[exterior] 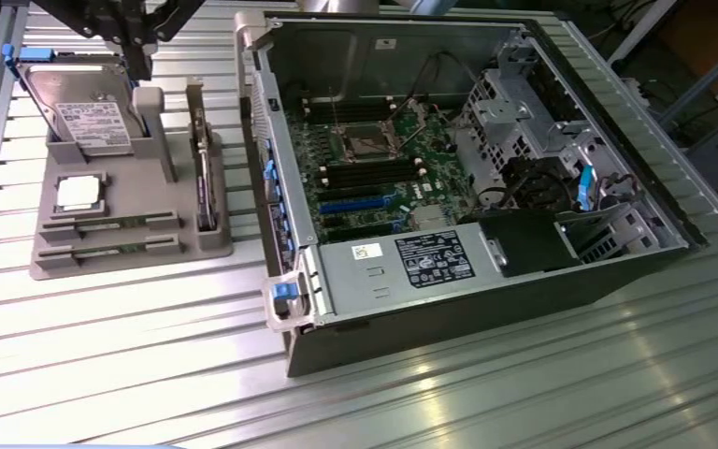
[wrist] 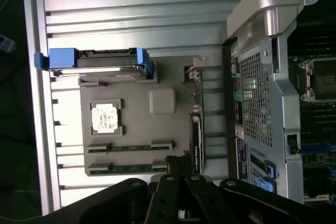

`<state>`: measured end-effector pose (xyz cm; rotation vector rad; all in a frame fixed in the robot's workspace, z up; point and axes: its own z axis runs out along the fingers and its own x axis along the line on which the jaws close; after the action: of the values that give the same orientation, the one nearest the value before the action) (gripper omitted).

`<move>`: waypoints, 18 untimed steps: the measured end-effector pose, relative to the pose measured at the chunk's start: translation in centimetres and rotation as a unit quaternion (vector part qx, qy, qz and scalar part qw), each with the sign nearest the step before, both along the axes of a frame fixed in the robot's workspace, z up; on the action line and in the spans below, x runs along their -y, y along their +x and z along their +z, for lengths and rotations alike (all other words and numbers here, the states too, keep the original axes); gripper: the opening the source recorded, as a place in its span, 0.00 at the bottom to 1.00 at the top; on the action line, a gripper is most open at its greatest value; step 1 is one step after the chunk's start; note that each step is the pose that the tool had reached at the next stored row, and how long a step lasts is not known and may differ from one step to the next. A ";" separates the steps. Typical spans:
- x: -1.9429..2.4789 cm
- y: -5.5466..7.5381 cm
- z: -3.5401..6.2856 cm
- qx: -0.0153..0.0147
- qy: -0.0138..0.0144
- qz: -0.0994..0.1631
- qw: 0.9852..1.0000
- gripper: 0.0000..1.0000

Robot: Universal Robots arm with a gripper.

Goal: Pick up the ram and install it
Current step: 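Reach for the ram, then pick up the ram and move it above insertion slot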

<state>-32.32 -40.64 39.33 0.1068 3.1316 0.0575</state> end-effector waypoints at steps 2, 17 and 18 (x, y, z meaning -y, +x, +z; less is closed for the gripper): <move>-0.01 -2.0 0.00 0.000 0.000 0.000 1.000 0.11; -0.05 -5.4 0.00 0.000 0.000 0.000 1.000 0.11; -0.05 -5.4 0.00 0.000 0.000 0.000 1.000 0.11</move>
<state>-37.72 -40.59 39.33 0.1067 3.1315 0.0576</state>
